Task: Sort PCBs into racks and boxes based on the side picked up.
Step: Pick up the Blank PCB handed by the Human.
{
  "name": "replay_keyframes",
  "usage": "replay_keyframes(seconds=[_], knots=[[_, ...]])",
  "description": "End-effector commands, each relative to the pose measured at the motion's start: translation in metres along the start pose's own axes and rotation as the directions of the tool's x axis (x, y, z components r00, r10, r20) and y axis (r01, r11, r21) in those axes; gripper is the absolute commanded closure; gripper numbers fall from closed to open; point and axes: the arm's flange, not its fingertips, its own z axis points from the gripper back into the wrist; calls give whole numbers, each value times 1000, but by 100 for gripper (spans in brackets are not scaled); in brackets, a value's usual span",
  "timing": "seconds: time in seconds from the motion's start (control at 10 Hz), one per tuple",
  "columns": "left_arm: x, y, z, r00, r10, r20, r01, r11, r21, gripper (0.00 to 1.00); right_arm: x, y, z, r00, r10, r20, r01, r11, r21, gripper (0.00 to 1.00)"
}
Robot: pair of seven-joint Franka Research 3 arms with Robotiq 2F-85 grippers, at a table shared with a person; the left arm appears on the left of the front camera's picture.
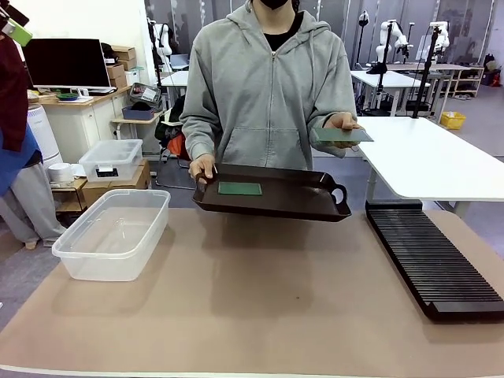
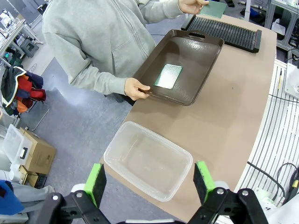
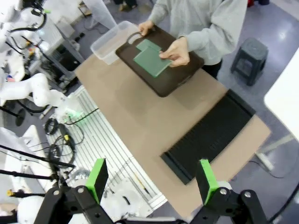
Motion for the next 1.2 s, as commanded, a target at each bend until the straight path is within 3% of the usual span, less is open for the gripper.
replay_keyframes(seconds=[0.0,0.1,0.2,0.3,0.4,0.5,0.6,0.8,0.9,1.0,1.1], knots=[[-1,0,0,1000,0,-3,0,1000,2,0,3,4,19,998,-52,-48,57,993,103,0],[-1,0,0,1000,0,-3,0,1000,2,0,6,-5,2,996,-74,-46,81,981,176,0],[-1,0,0,1000,0,-3,0,1000,2,0,3,4,-17,991,-125,-56,134,971,197,0],[-1,0,0,1000,0,-3,0,1000,2,0,6,-12,-21,989,-142,-38,147,968,205,0],[-1,0,0,1000,0,-3,0,1000,2,0,6,-19,-34,981,-190,45,177,963,201,0],[-1,0,0,1000,0,-3,0,1000,2,0,-1,-11,-51,958,-272,95,241,937,253,0],[-1,0,0,1000,0,-3,0,1000,2,0,-2,-31,-68,924,-365,110,319,899,299,0],[-1,0,0,1000,0,-3,0,1000,2,0,-9,-37,-102,852,-499,157,457,856,241,0],[-1,0,0,1000,0,-3,0,1000,2,0,-9,-47,-108,902,-415,119,391,902,182,0],[-1,0,0,1000,0,-3,0,1000,2,0,-6,-59,-108,949,-300,94,298,954,32,0],[-1,0,0,1000,0,-3,0,1000,2,0,-3,-64,-86,884,-452,117,416,876,245,0]])
